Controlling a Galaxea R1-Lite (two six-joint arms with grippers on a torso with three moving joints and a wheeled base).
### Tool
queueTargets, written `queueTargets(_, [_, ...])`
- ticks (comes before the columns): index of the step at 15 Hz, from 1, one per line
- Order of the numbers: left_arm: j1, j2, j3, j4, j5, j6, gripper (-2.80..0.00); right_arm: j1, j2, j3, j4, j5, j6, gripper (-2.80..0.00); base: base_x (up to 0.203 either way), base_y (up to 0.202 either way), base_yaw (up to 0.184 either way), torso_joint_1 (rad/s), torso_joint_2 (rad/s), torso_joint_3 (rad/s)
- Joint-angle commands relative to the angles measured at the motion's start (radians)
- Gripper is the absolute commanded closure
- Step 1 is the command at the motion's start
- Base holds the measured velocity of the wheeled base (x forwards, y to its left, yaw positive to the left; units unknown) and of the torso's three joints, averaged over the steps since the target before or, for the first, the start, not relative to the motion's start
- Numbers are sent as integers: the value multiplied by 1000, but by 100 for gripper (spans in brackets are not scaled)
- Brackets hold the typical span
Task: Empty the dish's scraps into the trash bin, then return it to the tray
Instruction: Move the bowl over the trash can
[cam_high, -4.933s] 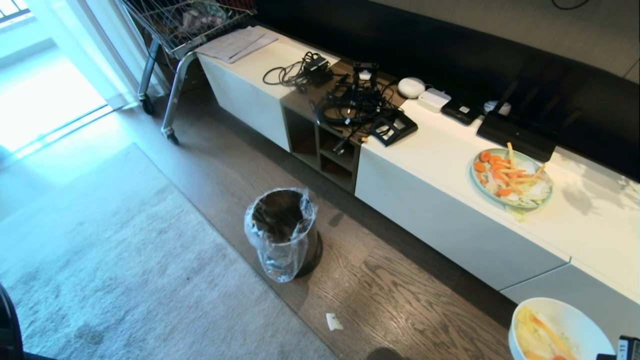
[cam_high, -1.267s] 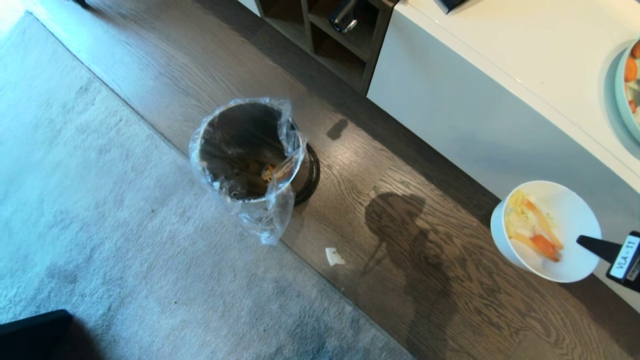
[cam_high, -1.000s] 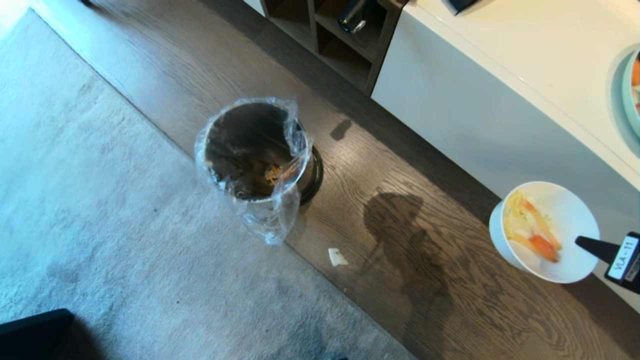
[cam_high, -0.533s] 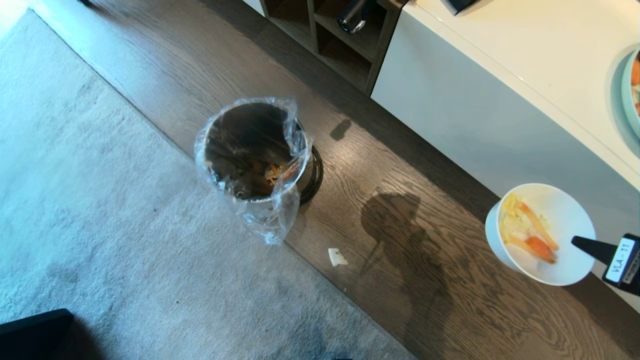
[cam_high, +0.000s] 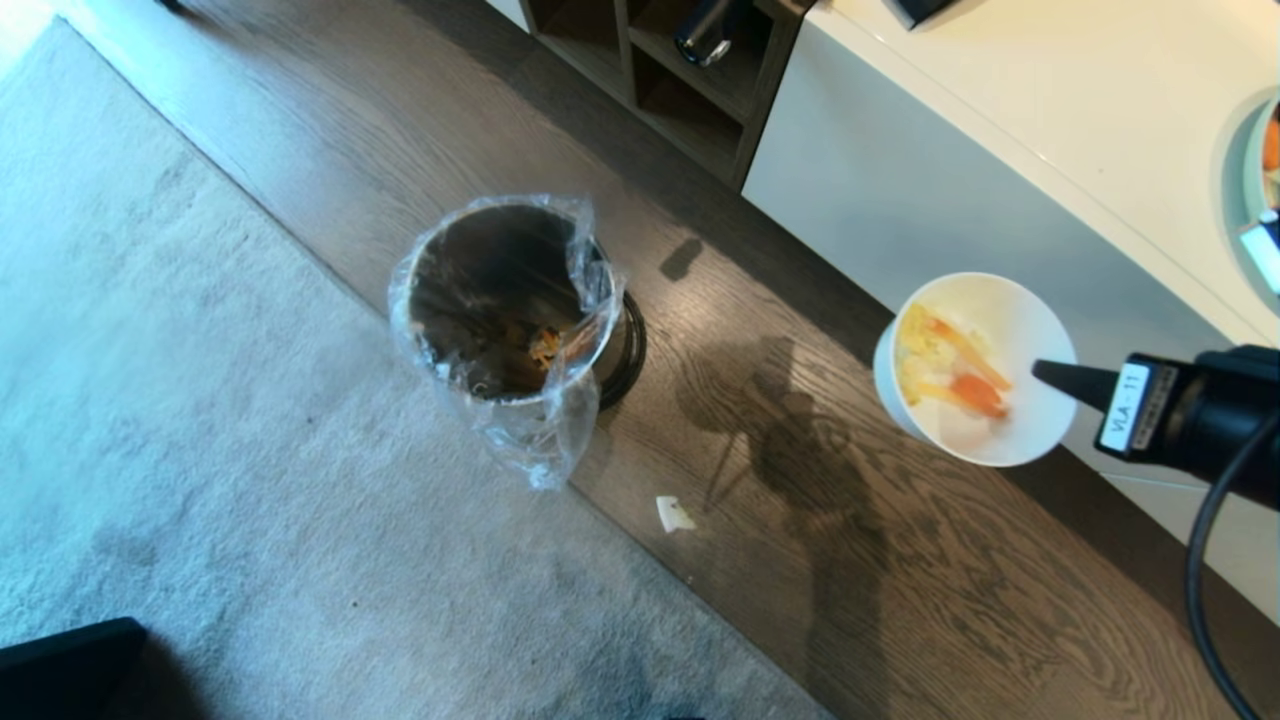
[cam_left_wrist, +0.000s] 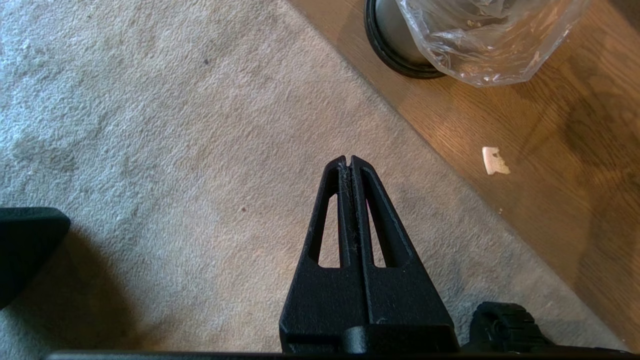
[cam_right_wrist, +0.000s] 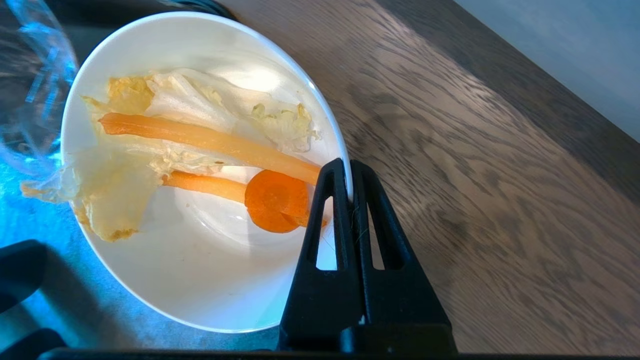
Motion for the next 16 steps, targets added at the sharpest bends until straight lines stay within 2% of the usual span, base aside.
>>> queueTargets(1, [0,0,0,0,1,-1,0,104,161,-125,-4,-24,-4,0,0,0,0,0,0,0])
queueTargets(4, [0,0,0,0,1,-1,0,252,287,-273,-4,-120,-8,0,0,0,0,0,0,0])
queueTargets(8, [0,0,0,0,1,-1,0,411,396,-397,-4,-179,-56,0,0,0,0,0,0,0])
queueTargets(11, [0,0,0,0,1,-1,0,458,468,-470,-5,-189,-119,0,0,0,0,0,0,0])
queueTargets(16, [0,0,0,0,1,-1,0,471,594,-590,-67,-210,-205,0,0,0,0,0,0,0])
